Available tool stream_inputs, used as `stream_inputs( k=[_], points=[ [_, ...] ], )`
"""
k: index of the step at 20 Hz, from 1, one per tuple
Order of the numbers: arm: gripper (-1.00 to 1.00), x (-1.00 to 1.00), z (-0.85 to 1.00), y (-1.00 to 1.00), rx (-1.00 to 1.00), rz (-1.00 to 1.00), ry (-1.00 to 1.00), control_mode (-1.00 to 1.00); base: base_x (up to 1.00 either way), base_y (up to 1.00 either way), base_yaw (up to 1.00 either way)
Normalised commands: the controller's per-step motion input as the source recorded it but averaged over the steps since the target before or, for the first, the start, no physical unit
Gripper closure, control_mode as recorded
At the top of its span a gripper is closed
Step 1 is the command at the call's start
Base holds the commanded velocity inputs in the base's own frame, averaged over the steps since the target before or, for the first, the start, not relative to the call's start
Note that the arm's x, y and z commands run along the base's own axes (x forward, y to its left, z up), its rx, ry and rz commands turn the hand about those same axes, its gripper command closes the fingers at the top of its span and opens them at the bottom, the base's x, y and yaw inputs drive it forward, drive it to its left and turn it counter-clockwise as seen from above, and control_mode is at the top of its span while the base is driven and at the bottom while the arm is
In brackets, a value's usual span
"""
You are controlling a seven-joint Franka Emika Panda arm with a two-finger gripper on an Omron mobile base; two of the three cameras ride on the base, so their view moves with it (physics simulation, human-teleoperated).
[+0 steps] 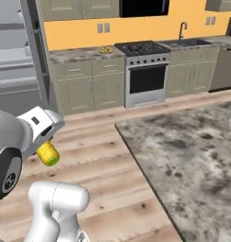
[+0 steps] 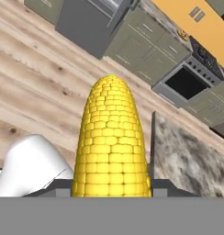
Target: Place the cold items (eggplant and corn) from the fridge in one tupperware on the dining counter. Place the warm items (kebab skewer and hot dog) in the stove area in another tupperware.
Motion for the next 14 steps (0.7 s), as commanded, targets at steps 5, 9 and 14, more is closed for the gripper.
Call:
stream_inputs(
  k=[5,9,14],
  points=[
    [1.00,0.00,0.00,0.00,0.00,0.00,0.00,1.00,-0.79,-0.94,-0.05],
    [1.00,0.00,0.00,0.00,0.00,0.00,0.00,1.00,-0.80,-0.96,-0.04],
    [1.00,0.00,0.00,0.00,0.00,0.00,0.00,1.00,-0.77,-0.96,-0.04]
  ],
)
